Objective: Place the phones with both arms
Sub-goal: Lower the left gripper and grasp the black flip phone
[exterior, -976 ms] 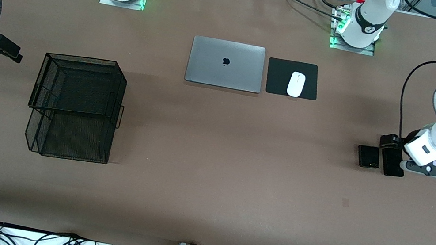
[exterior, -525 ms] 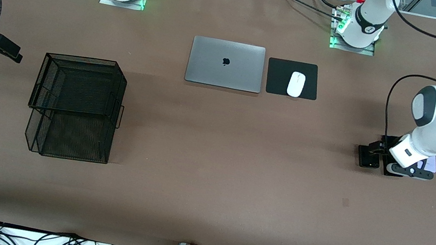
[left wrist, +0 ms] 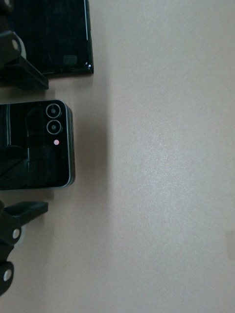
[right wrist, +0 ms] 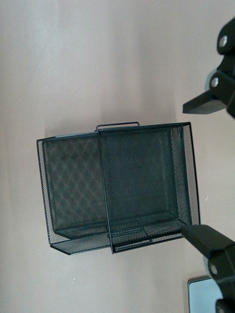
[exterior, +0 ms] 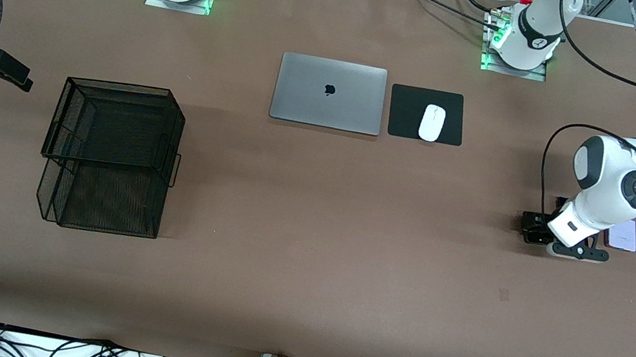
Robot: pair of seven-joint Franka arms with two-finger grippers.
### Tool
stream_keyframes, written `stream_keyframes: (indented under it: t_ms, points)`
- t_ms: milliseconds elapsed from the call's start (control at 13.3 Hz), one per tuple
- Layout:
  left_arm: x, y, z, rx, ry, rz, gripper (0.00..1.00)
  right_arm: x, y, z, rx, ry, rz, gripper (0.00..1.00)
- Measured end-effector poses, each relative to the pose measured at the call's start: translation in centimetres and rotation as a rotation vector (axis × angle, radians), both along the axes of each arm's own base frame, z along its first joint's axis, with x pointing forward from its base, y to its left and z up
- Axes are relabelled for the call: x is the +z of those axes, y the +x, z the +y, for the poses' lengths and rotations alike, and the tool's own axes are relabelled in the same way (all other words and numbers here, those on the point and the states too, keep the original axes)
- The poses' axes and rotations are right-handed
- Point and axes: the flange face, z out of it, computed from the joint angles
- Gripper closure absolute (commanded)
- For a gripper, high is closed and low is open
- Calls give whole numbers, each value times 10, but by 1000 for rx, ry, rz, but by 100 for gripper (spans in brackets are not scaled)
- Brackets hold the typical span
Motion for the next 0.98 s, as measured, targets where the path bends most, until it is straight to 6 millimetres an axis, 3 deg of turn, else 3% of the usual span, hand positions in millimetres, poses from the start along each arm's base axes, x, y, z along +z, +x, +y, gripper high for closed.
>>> stream_keyframes:
  t_ms: [600, 676, 826, 901, 976]
  points:
    - [-18, -9, 8, 70, -3, -15, 3, 0, 0, 0, 0, 0, 0, 0]
    - [-19, -9, 7, 80, -4, -16, 18, 0, 0, 0, 0, 0, 0, 0]
    - [-19, -9, 6, 93, -6, -17, 61, 0, 0, 0, 0, 0, 0, 0]
    - [-17, -8, 5, 94, -7, -21, 77, 0, 0, 0, 0, 0, 0, 0]
    - [-12, -7, 5, 99, -7, -28, 86, 0, 0, 0, 0, 0, 0, 0]
